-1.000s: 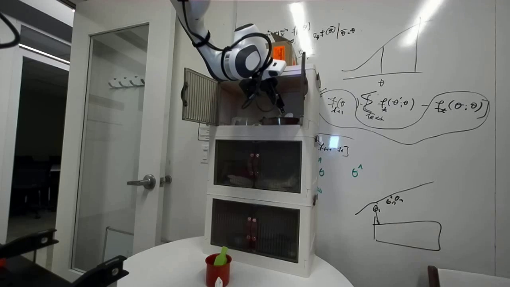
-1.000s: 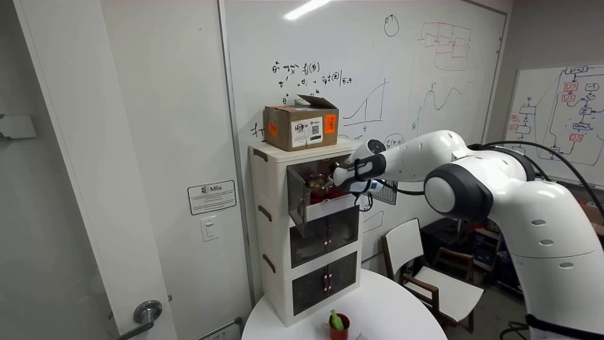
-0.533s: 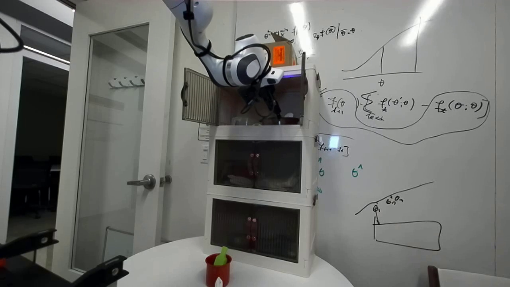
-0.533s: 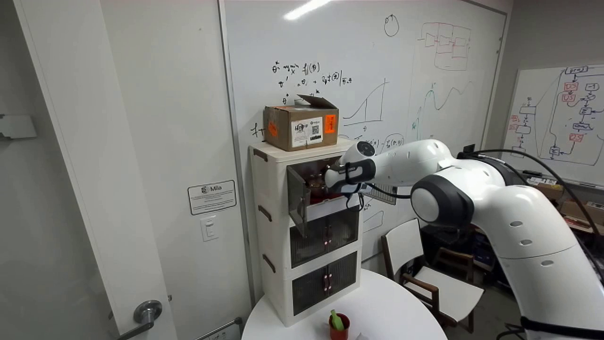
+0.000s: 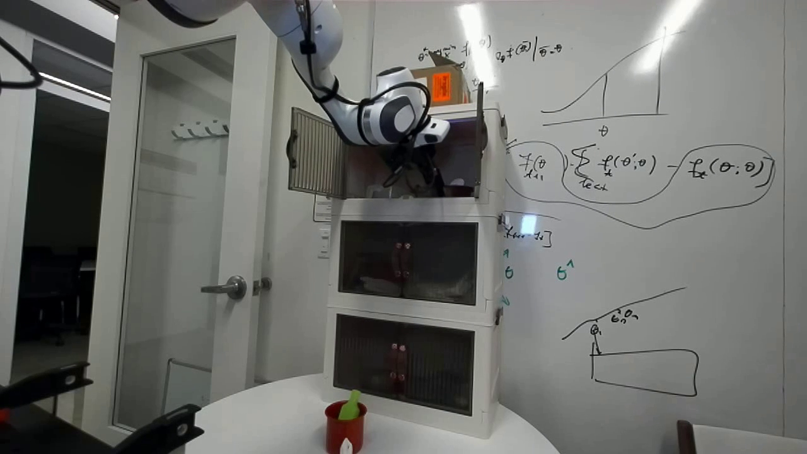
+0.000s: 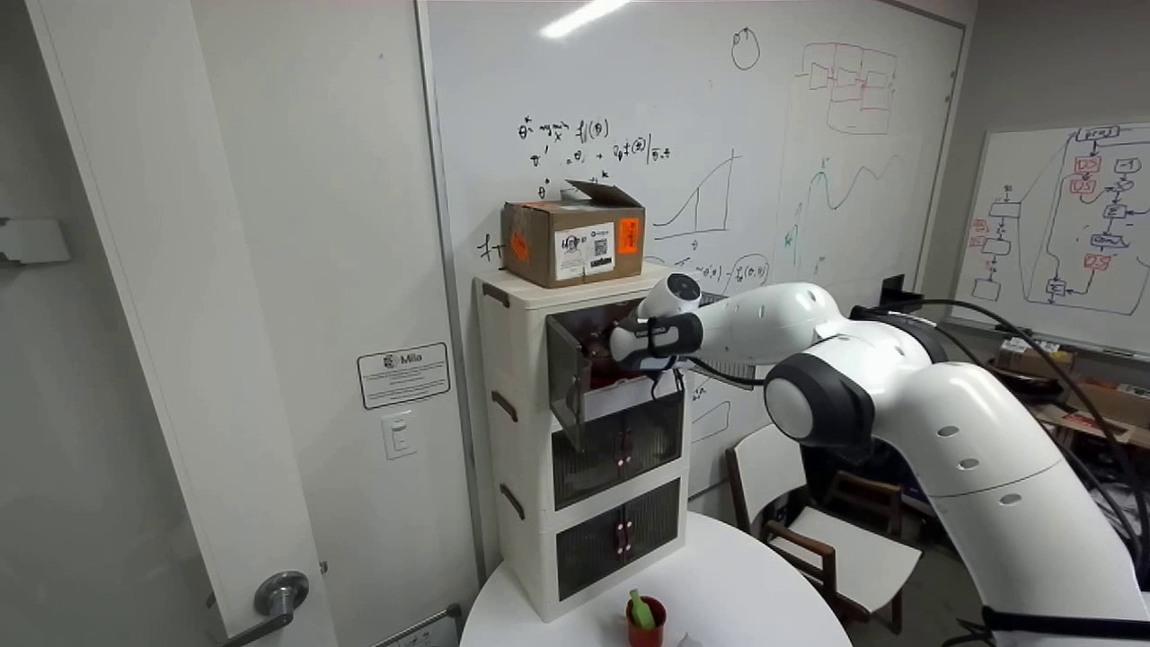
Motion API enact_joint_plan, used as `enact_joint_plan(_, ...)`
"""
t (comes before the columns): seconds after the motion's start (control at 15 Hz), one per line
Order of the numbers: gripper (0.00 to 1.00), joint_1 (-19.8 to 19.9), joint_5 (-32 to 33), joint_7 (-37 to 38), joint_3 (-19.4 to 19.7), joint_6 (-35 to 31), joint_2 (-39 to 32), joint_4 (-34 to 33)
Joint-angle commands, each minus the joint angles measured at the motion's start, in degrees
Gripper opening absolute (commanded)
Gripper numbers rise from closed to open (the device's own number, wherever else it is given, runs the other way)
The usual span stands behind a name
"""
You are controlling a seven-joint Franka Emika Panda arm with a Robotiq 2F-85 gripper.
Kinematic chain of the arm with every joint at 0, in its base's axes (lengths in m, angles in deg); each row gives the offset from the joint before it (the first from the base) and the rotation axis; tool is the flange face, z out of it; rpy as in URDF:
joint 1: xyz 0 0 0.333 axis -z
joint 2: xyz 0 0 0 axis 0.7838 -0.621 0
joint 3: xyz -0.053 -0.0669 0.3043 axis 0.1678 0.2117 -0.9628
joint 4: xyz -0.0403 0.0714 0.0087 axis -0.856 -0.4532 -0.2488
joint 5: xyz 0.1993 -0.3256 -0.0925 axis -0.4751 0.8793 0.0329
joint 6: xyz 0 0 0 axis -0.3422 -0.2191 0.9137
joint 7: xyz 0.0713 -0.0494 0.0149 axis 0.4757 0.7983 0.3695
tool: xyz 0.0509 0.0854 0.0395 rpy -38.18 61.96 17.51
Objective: Remove the silver bowl from the top cabinet and put it on the table
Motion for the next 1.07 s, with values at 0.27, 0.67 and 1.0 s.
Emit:
enact_joint_plan(0.27,0.45,0.61,1.67,2.55,0.88,2.61,-5.12,-7.57)
enact_joint_plan(0.67,0.01,1.18,1.73,3.27,1.43,3.34,-6.22,-9.16)
enact_joint_plan(1.0,0.01,1.94,1.53,4.42,1.68,3.36,-5.48,-8.25)
